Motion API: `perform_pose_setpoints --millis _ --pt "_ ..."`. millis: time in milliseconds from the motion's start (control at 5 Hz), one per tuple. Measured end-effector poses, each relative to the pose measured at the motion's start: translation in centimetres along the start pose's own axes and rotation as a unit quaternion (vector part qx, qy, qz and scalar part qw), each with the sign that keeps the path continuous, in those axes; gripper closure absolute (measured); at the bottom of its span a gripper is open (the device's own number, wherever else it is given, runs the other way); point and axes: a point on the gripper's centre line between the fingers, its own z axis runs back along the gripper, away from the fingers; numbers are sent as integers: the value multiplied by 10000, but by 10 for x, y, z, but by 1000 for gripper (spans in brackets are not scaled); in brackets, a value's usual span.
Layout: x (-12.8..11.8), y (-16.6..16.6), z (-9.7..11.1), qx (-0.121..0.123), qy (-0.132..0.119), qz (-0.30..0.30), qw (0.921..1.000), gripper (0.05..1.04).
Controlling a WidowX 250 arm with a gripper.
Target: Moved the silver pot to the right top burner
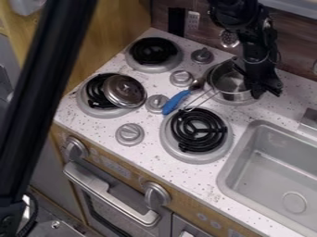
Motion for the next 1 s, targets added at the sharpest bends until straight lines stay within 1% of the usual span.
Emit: perform_pose_setpoints --millis 200,400,600,1000 --pt "9 9 -23 152 122 -23 9998 1013" --pt "9 21 -36 367 243 42 9990 1013" --pt "11 28 -38 403 249 103 9988 1013" --pt "15 27 -40 275 124 206 9993 995"
